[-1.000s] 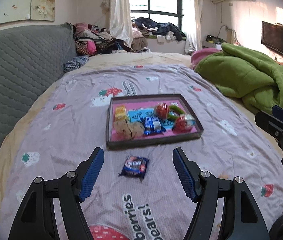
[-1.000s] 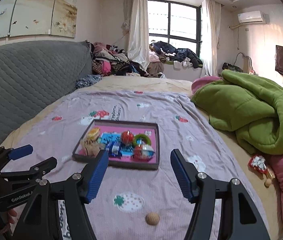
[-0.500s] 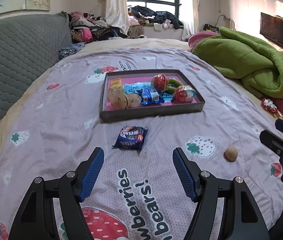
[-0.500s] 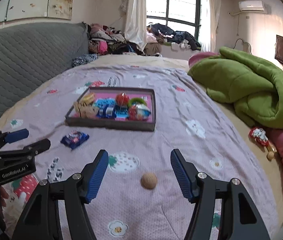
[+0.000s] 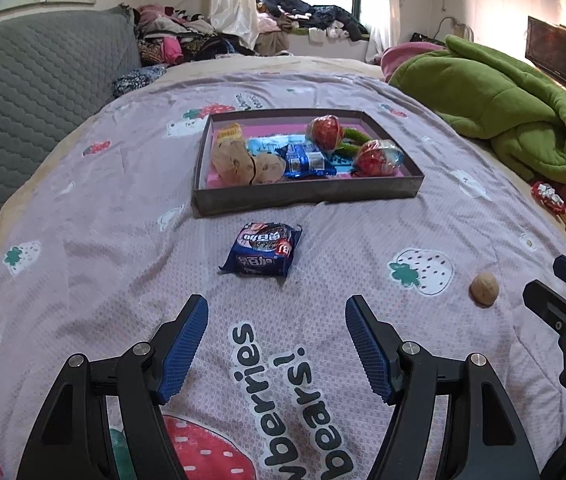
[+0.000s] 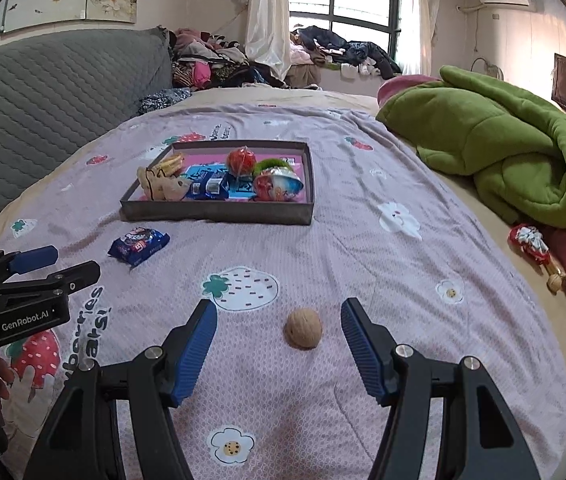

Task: Organize objects
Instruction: 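Move the right tool toward the walnut while the left approaches the blue cookie packet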

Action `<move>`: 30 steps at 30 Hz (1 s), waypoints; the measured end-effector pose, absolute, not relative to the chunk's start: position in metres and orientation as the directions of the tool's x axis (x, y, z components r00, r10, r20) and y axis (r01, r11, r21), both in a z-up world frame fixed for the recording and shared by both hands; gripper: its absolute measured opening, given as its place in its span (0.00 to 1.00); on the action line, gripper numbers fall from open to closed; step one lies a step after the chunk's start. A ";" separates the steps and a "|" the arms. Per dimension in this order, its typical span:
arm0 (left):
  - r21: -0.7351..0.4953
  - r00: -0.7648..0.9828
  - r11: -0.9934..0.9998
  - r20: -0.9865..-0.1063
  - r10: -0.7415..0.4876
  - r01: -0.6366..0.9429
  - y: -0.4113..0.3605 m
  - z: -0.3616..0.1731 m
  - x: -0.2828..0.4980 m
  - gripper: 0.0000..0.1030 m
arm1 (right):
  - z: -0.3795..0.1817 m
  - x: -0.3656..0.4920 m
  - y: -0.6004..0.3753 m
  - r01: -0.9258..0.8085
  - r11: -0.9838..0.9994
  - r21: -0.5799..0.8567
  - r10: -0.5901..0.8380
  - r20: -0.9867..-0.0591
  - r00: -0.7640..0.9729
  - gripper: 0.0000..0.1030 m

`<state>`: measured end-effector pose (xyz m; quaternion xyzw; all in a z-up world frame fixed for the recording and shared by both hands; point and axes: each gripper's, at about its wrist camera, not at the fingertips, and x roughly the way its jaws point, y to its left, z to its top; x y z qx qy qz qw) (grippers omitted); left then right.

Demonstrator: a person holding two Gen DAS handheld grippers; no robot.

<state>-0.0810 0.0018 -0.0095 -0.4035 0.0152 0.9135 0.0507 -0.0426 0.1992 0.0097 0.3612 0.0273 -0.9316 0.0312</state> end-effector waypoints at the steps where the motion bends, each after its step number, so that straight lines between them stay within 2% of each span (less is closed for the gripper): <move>1: -0.015 -0.666 -0.994 -0.742 0.081 -0.105 0.001 -0.011 -0.082 0.71 | 0.008 -0.044 0.199 0.079 -0.997 -0.025 -0.041 -0.678 -0.734 0.62; 30: -0.041 -0.611 -0.996 -0.788 0.080 -0.077 -0.009 -0.054 -0.135 0.71 | -0.045 -0.072 0.218 0.037 -0.999 0.025 -0.043 -0.750 -0.660 0.62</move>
